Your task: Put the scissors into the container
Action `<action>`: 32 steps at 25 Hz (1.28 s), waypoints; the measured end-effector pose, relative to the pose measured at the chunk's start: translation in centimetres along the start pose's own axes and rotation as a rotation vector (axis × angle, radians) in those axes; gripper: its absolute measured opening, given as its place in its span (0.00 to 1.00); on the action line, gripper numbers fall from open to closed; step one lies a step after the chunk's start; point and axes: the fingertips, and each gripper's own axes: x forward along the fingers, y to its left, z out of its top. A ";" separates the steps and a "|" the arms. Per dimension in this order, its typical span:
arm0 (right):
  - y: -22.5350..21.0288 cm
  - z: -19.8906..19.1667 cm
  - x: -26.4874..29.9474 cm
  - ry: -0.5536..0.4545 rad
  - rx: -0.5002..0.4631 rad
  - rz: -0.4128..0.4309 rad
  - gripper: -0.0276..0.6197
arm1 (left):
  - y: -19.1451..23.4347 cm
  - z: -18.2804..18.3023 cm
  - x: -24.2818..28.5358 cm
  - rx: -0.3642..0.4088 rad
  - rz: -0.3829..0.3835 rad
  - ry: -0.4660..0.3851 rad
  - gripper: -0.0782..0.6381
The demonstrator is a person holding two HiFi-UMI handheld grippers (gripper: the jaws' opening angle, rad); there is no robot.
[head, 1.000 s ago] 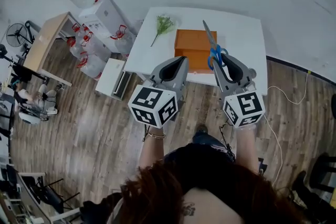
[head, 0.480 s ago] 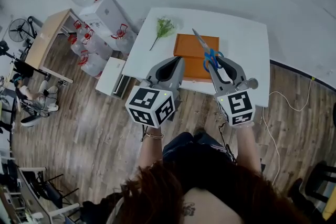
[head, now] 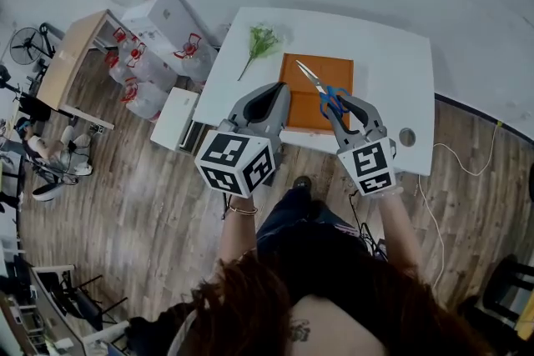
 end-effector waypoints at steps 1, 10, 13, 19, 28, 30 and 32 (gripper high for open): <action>0.1 -0.4 0.5 0.014 -0.017 0.004 0.17 | 0.4 0.2 0.3 0.001 -0.005 -0.002 0.13; 0.3 -4.3 4.1 0.135 -0.129 0.031 0.17 | 3.3 0.6 3.0 -0.009 -0.044 -0.001 0.13; 0.4 -6.0 5.0 0.182 -0.160 0.050 0.17 | 4.0 0.7 3.7 -0.014 -0.052 0.002 0.13; 1.4 -8.9 7.2 0.257 -0.226 0.102 0.17 | 5.6 0.5 4.4 -0.022 -0.060 0.008 0.13; 2.5 -13.8 10.2 0.393 -0.329 0.215 0.17 | 7.9 0.5 5.9 -0.033 -0.062 0.008 0.13; 2.7 -14.8 11.0 0.423 -0.344 0.236 0.17 | 8.7 0.6 6.1 -0.037 -0.060 0.009 0.13; 2.8 -15.7 11.5 0.453 -0.360 0.256 0.17 | 9.4 0.7 6.3 -0.039 -0.057 0.008 0.13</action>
